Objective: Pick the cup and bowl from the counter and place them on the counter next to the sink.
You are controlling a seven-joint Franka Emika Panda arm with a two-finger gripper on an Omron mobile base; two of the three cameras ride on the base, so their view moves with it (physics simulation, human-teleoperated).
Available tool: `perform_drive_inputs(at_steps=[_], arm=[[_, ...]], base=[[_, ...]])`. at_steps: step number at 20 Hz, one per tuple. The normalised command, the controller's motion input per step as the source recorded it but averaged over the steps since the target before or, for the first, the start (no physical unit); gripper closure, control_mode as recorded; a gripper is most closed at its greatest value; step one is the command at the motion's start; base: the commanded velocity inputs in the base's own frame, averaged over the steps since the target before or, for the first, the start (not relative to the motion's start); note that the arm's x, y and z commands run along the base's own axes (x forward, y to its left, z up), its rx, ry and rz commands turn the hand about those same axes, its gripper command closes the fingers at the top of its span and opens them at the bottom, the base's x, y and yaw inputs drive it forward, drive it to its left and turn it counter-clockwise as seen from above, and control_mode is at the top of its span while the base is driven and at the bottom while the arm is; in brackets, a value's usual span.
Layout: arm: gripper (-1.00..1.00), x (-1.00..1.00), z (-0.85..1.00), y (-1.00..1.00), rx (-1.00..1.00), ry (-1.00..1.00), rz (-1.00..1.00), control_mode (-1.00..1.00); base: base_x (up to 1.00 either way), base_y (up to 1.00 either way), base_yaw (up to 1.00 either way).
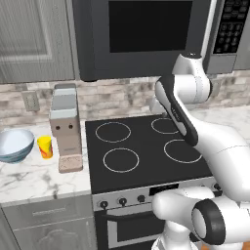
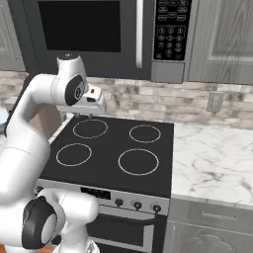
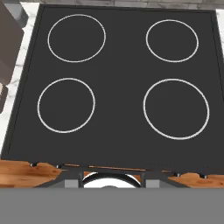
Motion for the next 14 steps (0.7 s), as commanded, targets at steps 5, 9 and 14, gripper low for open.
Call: perform_drive_inputs(at_steps=[5,9,14], arm=[[-1.0,0.0,0.0,0.0,0.0,0.0,0.0,1.0],[-1.0,0.0,0.0,0.0,0.0,0.0,0.0,1.0],[-1.0,0.0,0.0,0.0,0.0,0.0,0.0,1.0]], base=[[0.0,0.0,0.0],[0.0,0.0,0.0],[-0.48,0.0,0.0]])
